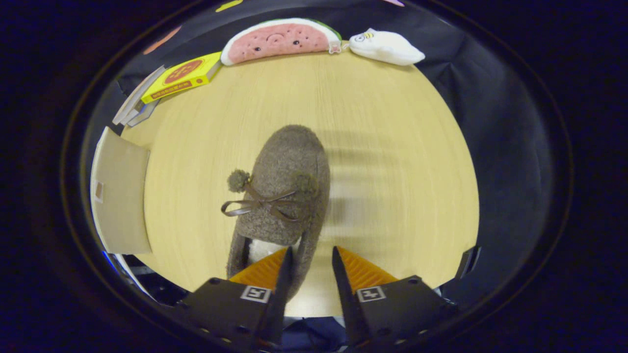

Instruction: Open the storage box then place both shoes into the box .Put the left shoe in first, then the right shoe, with the right side of both shoes facing outward in a uniform manner.

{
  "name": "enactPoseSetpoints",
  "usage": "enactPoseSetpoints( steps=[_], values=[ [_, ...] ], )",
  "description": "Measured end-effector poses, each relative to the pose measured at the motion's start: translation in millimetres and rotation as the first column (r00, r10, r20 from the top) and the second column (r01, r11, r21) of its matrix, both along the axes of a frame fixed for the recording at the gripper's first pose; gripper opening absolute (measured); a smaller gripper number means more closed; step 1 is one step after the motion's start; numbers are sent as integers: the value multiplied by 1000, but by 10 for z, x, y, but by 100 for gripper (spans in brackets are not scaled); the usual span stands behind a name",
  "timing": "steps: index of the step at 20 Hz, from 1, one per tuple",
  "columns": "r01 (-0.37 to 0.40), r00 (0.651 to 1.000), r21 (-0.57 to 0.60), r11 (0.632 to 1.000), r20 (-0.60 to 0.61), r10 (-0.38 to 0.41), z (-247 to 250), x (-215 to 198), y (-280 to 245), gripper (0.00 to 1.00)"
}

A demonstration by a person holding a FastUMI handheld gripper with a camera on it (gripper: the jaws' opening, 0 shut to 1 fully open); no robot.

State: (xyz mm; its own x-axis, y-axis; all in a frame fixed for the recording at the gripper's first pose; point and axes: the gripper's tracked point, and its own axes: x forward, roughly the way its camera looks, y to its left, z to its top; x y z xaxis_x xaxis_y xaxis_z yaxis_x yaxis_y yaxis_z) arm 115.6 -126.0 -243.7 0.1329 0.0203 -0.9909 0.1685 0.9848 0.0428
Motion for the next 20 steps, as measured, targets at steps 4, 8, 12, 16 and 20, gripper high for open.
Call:
enactPoseSetpoints(
  steps=[4,8,12,16,20],
  values=[
    [65,998,31,997,5,-66,-22,33,26,11],
    [120,993,145,982,-7,-120,55,-2,182,1],
    [92,995,191,977,17,-97,275,-62,327,1],
    [49,994,182,982,84,-65,728,-94,566,1],
    [14,991,218,976,129,-43,1255,-100,1067,1]
  ],
)
